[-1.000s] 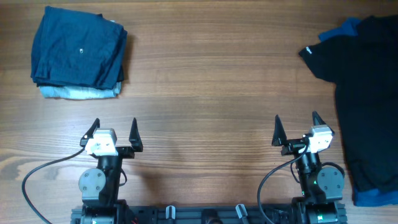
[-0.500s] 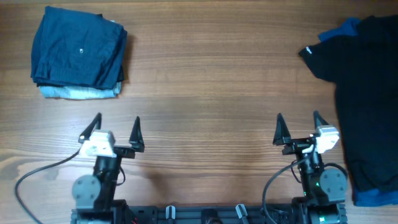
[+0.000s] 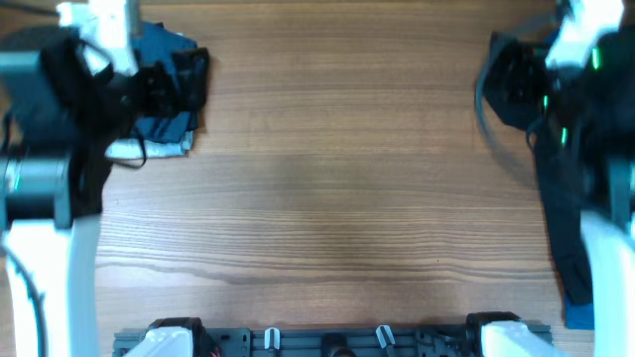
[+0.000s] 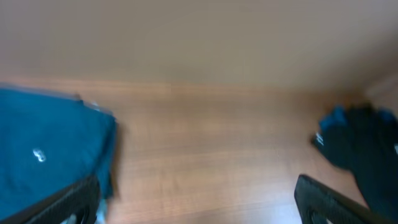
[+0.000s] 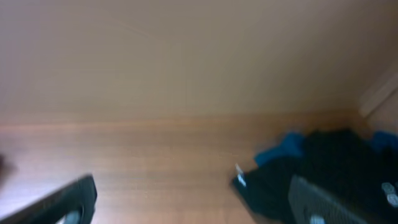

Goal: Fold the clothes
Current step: 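Reach the right gripper to the black shirt on the right pile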

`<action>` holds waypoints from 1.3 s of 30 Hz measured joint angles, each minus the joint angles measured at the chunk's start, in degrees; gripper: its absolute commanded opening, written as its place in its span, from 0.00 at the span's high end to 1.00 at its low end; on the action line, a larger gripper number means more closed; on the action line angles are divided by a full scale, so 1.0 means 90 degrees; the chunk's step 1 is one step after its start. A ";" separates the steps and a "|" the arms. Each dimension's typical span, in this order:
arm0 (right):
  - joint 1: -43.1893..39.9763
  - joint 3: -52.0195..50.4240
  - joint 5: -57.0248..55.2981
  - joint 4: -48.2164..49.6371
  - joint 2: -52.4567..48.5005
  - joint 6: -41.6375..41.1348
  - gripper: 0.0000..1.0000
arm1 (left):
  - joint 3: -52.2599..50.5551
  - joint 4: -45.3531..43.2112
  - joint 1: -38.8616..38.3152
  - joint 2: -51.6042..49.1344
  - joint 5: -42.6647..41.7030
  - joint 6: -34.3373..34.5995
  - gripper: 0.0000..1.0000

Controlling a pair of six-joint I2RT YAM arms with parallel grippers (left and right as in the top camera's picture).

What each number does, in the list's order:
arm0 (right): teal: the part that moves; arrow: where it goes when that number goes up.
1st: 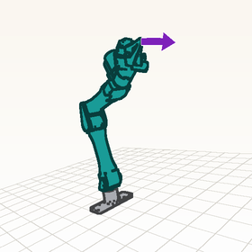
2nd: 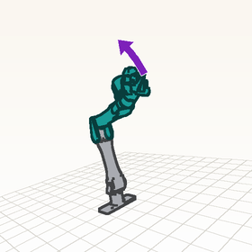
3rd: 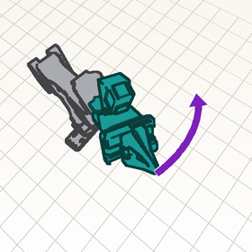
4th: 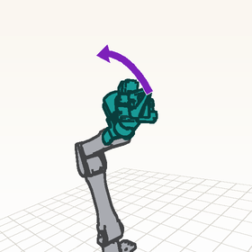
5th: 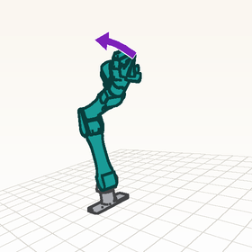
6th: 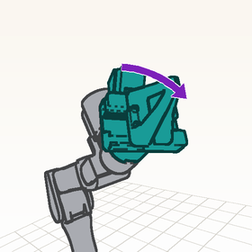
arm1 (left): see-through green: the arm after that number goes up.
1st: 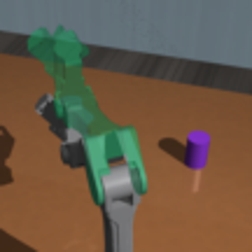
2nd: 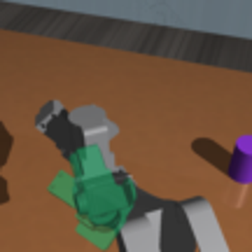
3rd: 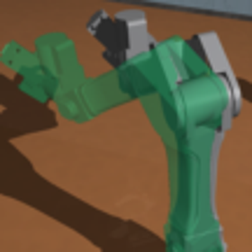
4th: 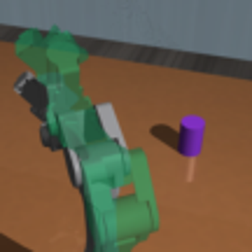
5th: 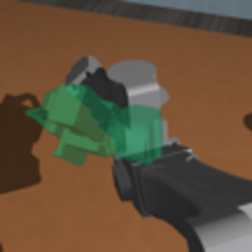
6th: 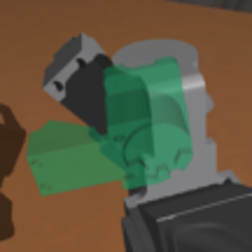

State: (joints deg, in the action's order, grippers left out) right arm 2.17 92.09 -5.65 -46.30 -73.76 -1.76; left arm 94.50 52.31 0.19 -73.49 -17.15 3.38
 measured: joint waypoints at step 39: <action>-0.1736 0.2822 0.0668 -0.0282 -0.6402 -0.1702 0.23 | 0.0068 0.1287 -0.0002 -0.2550 -0.0753 0.0019 0.00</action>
State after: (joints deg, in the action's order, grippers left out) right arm -13.45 117.49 0.36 -48.84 -131.37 -17.08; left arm 95.11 63.90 0.16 -96.44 -23.92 3.55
